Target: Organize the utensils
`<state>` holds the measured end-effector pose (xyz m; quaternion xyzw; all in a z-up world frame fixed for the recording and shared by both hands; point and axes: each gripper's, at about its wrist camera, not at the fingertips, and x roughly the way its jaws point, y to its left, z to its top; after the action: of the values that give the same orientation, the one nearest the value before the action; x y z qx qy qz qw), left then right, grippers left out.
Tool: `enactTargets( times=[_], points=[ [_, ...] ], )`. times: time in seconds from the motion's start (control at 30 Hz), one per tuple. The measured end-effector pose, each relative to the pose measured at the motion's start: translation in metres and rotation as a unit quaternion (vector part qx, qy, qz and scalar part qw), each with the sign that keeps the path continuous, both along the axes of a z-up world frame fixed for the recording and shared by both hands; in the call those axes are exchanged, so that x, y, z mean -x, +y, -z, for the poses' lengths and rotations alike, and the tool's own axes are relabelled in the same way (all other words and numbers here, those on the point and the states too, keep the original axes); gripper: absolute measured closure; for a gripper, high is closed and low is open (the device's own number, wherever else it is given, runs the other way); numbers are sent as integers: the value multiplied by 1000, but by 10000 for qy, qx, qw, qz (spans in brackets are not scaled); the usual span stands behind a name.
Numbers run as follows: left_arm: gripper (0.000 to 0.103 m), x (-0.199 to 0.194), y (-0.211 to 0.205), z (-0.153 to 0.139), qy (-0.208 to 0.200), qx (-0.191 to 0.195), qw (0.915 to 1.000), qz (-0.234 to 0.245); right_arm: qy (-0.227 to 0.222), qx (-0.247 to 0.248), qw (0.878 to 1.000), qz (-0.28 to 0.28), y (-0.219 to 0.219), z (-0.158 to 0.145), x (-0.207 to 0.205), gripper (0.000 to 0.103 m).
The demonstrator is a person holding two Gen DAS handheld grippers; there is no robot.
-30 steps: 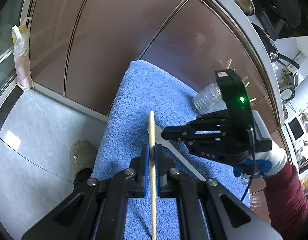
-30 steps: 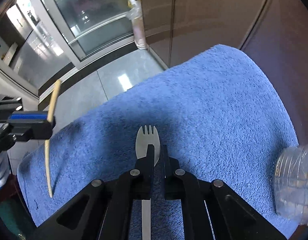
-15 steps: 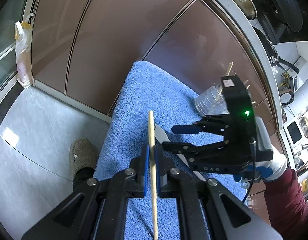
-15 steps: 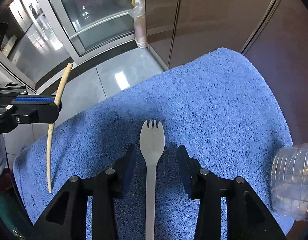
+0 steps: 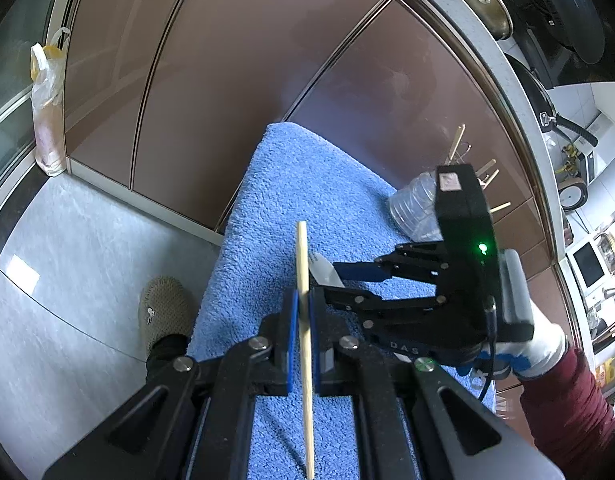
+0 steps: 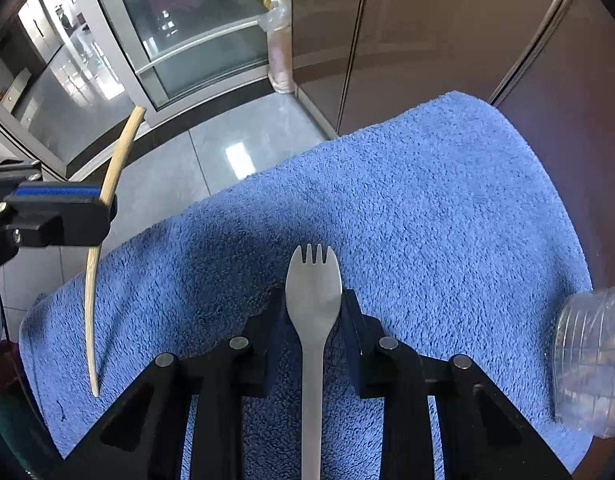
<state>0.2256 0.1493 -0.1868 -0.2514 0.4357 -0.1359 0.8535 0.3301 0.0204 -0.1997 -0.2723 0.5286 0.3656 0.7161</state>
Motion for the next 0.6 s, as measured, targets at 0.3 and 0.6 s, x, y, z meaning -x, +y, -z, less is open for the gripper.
enactTargets(
  times=[0.3, 0.6],
  points=[
    [98, 7, -8, -13, -108, -133, 9999, 23, -606, -886, 9938, 275, -39, -37, 30, 76],
    [98, 23, -30, -45, -389, -378, 9985, 94, -926, -1853, 9768, 543, -90, -77, 77, 76]
  ],
)
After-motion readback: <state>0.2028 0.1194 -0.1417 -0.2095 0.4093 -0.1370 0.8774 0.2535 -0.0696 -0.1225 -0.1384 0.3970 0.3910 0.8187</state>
